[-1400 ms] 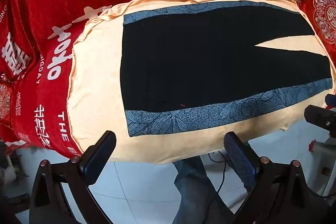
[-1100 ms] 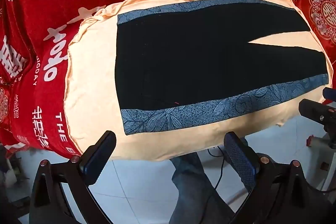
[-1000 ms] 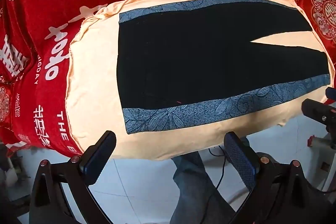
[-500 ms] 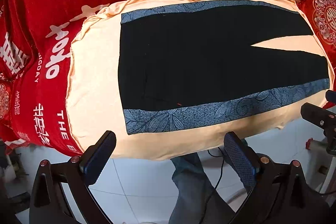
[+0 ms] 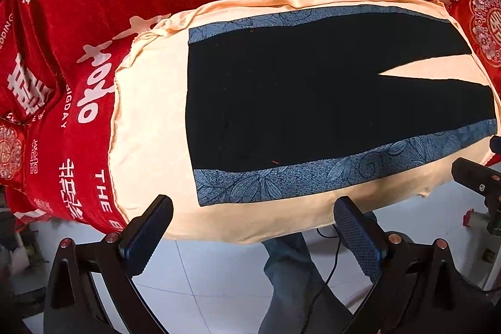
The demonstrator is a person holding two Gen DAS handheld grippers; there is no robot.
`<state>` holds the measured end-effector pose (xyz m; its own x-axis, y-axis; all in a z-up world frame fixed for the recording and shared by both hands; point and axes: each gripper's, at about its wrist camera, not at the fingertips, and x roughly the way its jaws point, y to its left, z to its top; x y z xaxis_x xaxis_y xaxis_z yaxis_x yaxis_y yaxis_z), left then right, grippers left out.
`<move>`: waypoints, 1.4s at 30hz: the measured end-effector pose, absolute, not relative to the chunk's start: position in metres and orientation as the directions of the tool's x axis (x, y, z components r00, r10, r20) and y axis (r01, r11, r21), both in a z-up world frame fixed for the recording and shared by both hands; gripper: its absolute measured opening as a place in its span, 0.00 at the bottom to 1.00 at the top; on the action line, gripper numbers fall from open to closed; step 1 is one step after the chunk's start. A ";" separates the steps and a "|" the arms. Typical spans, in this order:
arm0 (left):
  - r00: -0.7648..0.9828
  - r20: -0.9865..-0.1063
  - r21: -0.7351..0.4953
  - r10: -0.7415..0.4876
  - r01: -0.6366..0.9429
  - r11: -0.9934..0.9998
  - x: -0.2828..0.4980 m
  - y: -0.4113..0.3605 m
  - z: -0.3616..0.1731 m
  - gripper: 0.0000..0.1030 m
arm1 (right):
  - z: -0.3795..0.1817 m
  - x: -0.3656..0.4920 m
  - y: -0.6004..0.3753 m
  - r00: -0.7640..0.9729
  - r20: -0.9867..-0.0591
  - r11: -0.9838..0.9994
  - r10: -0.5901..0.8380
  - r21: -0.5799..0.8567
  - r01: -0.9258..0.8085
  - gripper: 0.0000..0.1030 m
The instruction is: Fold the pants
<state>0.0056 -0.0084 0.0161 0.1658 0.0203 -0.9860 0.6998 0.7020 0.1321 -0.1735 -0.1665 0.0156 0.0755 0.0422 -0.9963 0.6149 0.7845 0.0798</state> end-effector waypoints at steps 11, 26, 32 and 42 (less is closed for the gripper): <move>0.196 -0.981 0.150 0.015 0.698 0.701 0.002 -0.011 0.022 1.00 | 0.019 -0.175 -0.167 0.087 -0.996 0.791 0.034 0.080 0.607 1.00; 0.227 -0.974 0.172 0.013 0.696 0.697 -0.001 -0.015 0.029 1.00 | 0.022 -0.179 -0.170 0.108 -0.994 0.787 0.033 0.093 0.610 1.00; 0.246 -0.969 0.190 0.014 0.706 0.683 -0.008 -0.021 0.032 1.00 | 0.019 -0.182 -0.173 0.112 -0.993 0.784 0.045 0.105 0.612 1.00; 0.258 -0.965 0.216 0.040 0.702 0.678 -0.019 -0.031 0.031 1.00 | 0.016 -0.193 -0.183 0.128 -0.990 0.782 0.066 0.131 0.609 1.00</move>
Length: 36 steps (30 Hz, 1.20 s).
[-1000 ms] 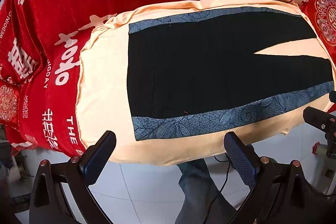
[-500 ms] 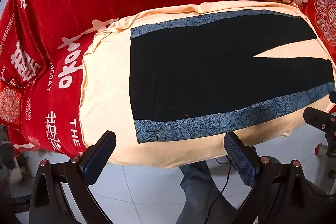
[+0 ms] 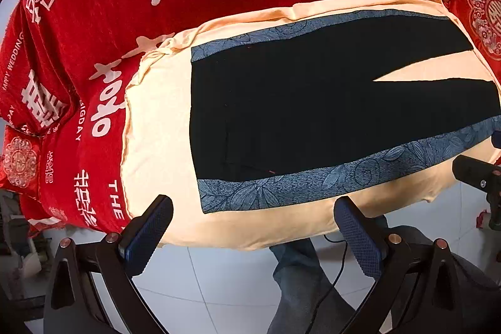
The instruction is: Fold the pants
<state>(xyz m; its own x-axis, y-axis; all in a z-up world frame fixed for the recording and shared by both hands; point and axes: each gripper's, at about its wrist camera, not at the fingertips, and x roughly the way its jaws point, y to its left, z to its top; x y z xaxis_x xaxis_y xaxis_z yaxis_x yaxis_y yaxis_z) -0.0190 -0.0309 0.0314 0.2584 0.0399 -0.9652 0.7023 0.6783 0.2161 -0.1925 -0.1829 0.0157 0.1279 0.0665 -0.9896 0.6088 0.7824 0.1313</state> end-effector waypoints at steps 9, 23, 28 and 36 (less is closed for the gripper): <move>0.257 -0.964 0.232 0.065 0.703 0.672 -0.031 -0.044 0.032 1.00 | 0.012 -0.203 -0.197 0.132 -0.988 0.778 0.083 0.147 0.611 1.00; 0.238 -0.966 0.231 0.104 0.599 0.767 -0.048 -0.042 0.036 1.00 | 0.016 -0.218 -0.211 0.166 -0.978 0.806 0.124 0.197 0.558 1.00; 0.183 -0.978 0.183 0.100 0.521 0.834 -0.056 -0.034 0.026 1.00 | 0.005 -0.232 -0.220 0.188 -0.963 0.798 0.192 0.265 0.542 1.00; 0.128 -0.985 0.163 0.116 0.467 0.869 -0.051 -0.018 0.010 1.00 | -0.022 -0.239 -0.217 0.138 -0.964 0.774 0.228 0.266 0.575 1.00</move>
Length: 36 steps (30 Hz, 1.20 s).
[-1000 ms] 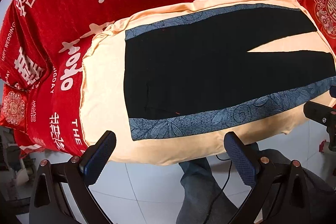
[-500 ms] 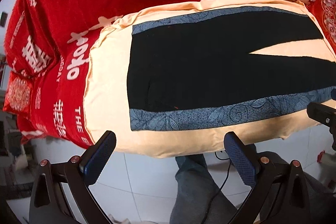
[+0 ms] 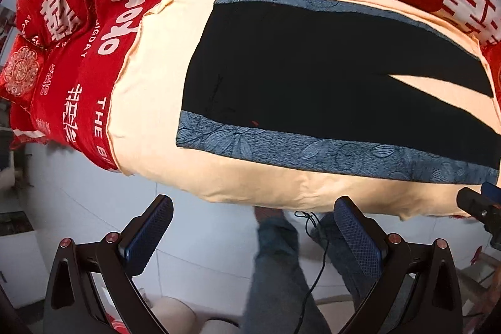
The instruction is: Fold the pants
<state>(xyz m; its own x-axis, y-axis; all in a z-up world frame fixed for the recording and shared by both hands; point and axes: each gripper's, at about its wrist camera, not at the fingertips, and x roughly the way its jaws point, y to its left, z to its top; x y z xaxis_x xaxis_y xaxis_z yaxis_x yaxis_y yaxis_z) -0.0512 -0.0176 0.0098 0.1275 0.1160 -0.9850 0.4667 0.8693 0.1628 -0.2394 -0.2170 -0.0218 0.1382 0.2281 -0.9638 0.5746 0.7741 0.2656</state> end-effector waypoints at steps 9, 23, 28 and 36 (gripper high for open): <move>0.096 -0.993 0.110 0.071 0.507 0.855 -0.023 -0.001 -0.038 1.00 | -0.061 -0.224 -0.199 0.287 -0.882 0.637 0.373 0.469 0.612 1.00; -0.068 -0.959 -0.284 -0.276 0.295 0.912 0.016 0.083 -0.146 1.00 | -0.200 -0.197 -0.121 0.538 -0.557 0.250 0.633 0.805 0.538 0.98; -0.094 -0.931 -0.366 -0.354 0.275 0.889 0.020 0.085 -0.166 1.00 | -0.230 -0.191 -0.114 0.612 -0.490 0.182 0.621 0.849 0.495 0.97; -0.150 -0.869 -0.494 -0.472 0.193 0.848 0.024 0.074 -0.168 1.00 | -0.203 -0.175 -0.129 0.724 -0.388 0.110 0.570 0.910 0.400 0.97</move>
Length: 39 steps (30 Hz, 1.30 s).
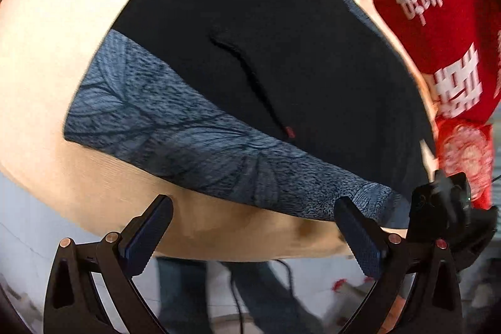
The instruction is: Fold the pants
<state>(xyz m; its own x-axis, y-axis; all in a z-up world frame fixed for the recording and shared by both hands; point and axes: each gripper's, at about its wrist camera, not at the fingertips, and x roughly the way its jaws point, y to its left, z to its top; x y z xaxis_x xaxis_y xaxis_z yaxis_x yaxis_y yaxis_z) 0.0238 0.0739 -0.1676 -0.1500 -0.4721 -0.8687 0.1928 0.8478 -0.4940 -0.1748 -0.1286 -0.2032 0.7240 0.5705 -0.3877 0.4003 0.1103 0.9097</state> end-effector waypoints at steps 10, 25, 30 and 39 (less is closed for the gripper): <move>-0.144 -0.810 -0.577 -0.569 0.017 0.817 0.028 0.076 -0.168 1.00 | -0.176 -0.179 -0.142 0.749 -0.320 0.061 0.581 0.934 0.352 0.97; -0.107 -0.835 -0.548 -0.540 0.068 0.834 0.069 0.059 -0.157 0.31 | -0.208 -0.207 -0.150 0.743 -0.379 0.047 0.552 0.903 0.426 0.75; -0.106 -0.833 -0.553 -0.543 0.163 0.817 0.076 0.054 -0.132 0.31 | -0.245 -0.242 -0.159 0.781 -0.373 -0.045 0.501 0.890 0.453 0.59; -0.148 -0.870 -0.492 -0.470 0.206 0.846 0.074 0.052 -0.136 0.31 | -0.259 -0.287 -0.193 0.908 -0.283 -0.309 0.309 0.873 0.377 0.07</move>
